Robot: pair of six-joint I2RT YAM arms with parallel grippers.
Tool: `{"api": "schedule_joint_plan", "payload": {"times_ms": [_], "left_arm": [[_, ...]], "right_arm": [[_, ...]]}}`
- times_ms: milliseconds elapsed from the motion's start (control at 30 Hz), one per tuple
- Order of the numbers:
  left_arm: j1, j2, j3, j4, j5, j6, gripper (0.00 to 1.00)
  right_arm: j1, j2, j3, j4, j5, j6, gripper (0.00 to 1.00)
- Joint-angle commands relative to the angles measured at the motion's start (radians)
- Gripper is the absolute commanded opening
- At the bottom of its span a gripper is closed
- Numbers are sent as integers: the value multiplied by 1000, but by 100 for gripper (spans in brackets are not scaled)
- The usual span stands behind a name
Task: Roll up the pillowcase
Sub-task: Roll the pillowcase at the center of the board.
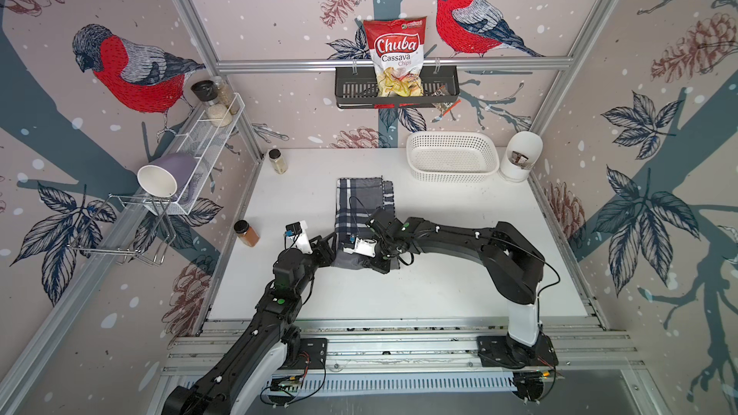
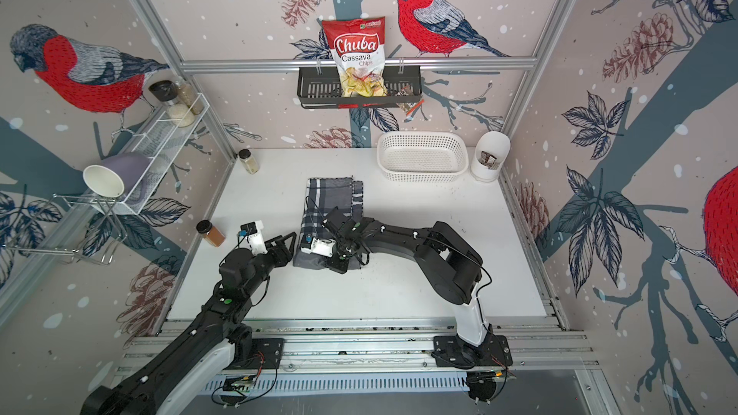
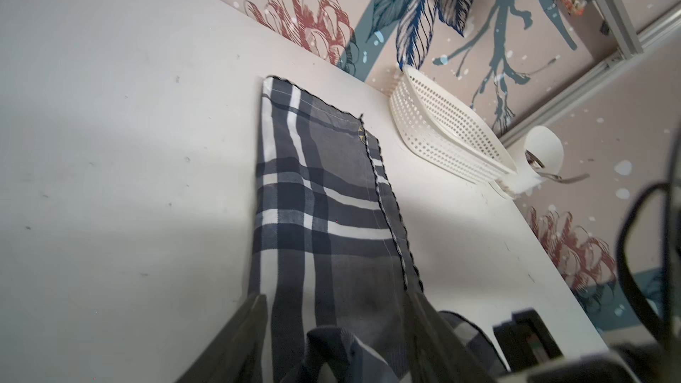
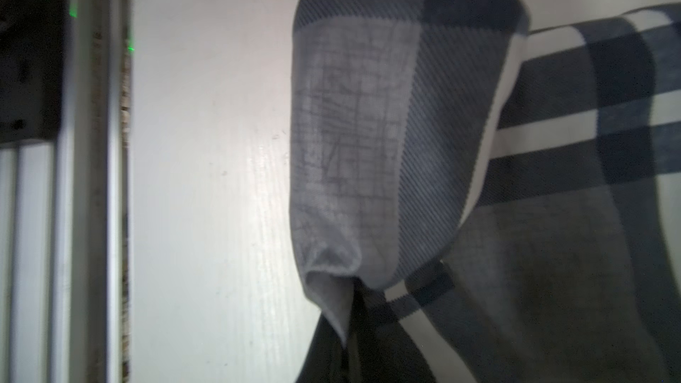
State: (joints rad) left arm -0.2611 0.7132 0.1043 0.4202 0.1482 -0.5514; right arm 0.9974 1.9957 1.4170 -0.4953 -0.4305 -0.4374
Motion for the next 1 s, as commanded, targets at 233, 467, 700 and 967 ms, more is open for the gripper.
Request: {"api": "schedule_joint_plan", "payload": {"times_ms": [233,467,700,967], "left_arm": [[-39,122,-65,266,165,16,67],[-60,233,-65,335,134,34,81],[-79,380,-39,337,43,24,51],[-81,574,73,258,-64,-28,4]], "right_arm": [[-138,238,360,-620,-489,-217,0],[-180,435,599,-764,-488,-258,0],[-197,523,733,-751,-432,-178,17],[-188,294,517,-331,-221,50,79]]}}
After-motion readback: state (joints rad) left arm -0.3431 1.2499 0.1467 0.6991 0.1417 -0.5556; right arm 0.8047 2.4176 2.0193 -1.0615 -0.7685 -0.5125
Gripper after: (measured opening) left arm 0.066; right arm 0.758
